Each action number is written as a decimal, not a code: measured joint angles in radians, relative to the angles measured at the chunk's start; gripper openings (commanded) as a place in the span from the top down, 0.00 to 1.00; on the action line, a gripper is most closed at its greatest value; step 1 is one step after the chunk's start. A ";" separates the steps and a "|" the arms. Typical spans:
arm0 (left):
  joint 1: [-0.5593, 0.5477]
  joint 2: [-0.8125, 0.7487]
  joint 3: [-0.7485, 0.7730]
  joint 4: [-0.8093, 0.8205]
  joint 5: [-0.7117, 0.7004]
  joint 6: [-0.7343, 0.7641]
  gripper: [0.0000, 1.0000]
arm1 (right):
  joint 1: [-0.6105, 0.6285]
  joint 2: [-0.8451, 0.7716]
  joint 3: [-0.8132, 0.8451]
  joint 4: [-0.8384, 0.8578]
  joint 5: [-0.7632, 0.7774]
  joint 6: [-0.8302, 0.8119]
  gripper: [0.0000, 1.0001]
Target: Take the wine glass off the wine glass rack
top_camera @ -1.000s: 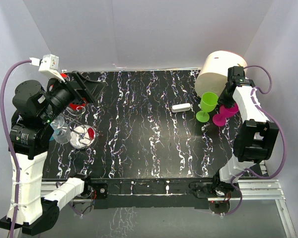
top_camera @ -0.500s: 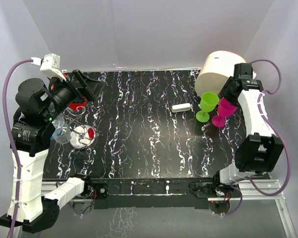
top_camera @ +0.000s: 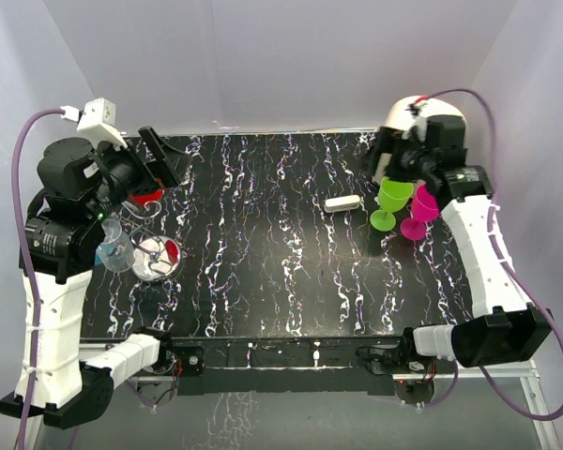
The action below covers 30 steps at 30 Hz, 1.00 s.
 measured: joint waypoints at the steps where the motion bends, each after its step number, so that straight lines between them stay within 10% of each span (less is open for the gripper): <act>1: 0.000 0.008 0.016 -0.019 -0.020 0.006 0.01 | 0.047 -0.006 -0.018 0.041 -0.040 -0.003 0.15; 20: 0.000 0.309 0.279 -0.252 -0.583 0.226 0.01 | 0.513 -0.056 -0.278 0.477 -0.373 0.047 0.07; 30: 0.184 0.465 0.293 -0.140 -0.531 0.307 0.01 | 0.513 -0.071 -0.304 0.472 -0.329 0.022 0.07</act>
